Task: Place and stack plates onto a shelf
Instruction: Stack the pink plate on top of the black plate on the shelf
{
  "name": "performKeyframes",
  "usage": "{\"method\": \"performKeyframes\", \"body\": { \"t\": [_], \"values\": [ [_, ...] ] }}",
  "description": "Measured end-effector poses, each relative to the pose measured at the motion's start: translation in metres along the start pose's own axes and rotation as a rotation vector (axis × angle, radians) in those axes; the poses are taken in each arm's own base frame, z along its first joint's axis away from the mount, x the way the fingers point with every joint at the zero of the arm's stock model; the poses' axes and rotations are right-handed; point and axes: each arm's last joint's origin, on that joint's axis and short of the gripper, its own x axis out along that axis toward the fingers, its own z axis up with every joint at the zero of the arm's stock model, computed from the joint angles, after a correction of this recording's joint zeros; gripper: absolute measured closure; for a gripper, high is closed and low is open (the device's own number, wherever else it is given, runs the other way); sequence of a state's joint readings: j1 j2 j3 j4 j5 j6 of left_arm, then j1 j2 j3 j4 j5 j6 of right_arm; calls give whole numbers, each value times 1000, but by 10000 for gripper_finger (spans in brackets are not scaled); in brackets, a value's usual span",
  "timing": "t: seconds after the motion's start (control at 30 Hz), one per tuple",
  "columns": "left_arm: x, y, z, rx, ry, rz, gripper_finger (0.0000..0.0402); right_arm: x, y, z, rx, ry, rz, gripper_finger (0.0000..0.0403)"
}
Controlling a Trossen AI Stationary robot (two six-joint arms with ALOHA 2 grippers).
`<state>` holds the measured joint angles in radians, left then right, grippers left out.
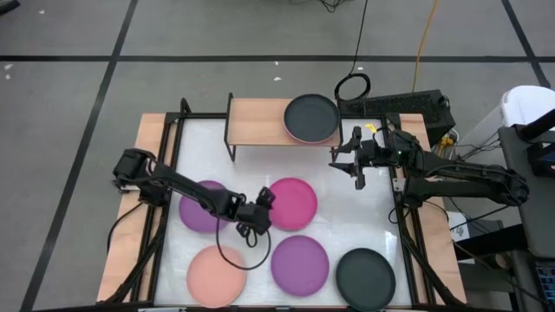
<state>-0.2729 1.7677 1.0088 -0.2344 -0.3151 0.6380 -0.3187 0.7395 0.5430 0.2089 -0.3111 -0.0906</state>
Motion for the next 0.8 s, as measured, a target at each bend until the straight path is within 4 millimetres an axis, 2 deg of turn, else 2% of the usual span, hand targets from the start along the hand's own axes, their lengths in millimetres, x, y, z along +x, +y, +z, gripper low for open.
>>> {"method": "performKeyframes", "body": {
  "t": [0.2, 0.33, 0.43, 0.6, 0.63, 0.73, 0.8],
  "values": [
    [19, -11, -2, 67, 38, -32, 190, 0, 0, 0, 5, 4, 0, 227],
    [25, -13, -2, 92, 43, -19, 197, 0, 0, 0, 5, 4, 0, 227],
    [26, -11, 0, 102, 31, 9, 239, 0, 0, 0, 5, 4, 0, 227],
    [28, -7, -4, 126, 52, 18, 367, 0, 0, 0, 5, 3, 0, 227],
    [28, -7, -4, 121, 56, 22, 382, 0, 0, 0, 5, 3, 0, 227],
    [19, 4, 1, 119, 51, 48, 388, 0, 0, 0, 5, 3, 1, 227],
    [3, 16, 8, 126, 43, 88, 389, 0, 0, 0, 4, 2, 1, 227]
  ]
}}
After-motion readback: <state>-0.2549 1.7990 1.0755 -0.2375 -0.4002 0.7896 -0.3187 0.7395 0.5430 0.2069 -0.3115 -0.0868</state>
